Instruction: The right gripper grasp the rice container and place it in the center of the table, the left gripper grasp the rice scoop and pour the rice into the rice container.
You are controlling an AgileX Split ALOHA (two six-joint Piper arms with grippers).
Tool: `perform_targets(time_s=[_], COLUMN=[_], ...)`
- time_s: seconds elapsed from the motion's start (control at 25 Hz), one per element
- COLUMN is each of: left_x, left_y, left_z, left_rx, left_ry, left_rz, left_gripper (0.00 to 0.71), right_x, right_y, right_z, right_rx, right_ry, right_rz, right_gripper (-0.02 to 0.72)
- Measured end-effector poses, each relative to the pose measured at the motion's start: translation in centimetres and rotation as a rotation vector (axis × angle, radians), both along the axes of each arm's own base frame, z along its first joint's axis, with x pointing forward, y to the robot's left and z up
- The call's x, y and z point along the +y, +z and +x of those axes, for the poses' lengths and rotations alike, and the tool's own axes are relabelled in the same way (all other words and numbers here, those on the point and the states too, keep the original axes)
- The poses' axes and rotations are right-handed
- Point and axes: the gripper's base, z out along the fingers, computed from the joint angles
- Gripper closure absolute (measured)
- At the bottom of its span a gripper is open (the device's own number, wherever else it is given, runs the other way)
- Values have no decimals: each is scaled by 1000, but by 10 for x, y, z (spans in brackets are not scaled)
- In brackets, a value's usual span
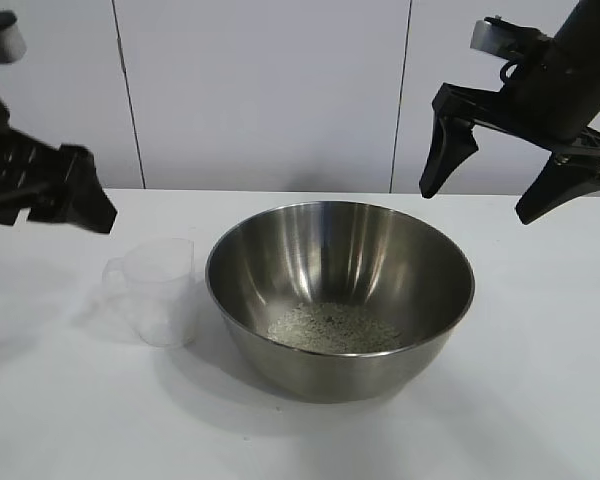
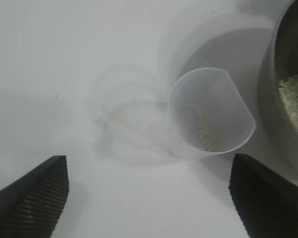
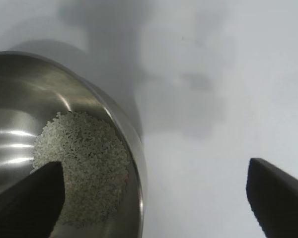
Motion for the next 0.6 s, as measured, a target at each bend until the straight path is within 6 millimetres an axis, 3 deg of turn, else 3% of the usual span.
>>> perform_targets(time_s=[0.16, 0.32, 0.44, 0.6], left_x=[-8, -12, -8, -3], left_y=[45, 78, 89, 83], left_z=[10, 14, 16, 23], left_rx=[43, 65, 90, 166], left_ry=[-24, -18, 15, 49], left_rz=[-24, -104, -187, -271], left_gripper=[74, 74, 74, 74], right_x=[0, 1, 1, 2], right_y=[0, 0, 0, 1], right_z=[0, 0, 0, 0], right_rx=[3, 4, 5, 7], right_ry=[-1, -3, -6, -13], right_rz=[5, 9, 17, 31], right_gripper=[21, 21, 21, 21])
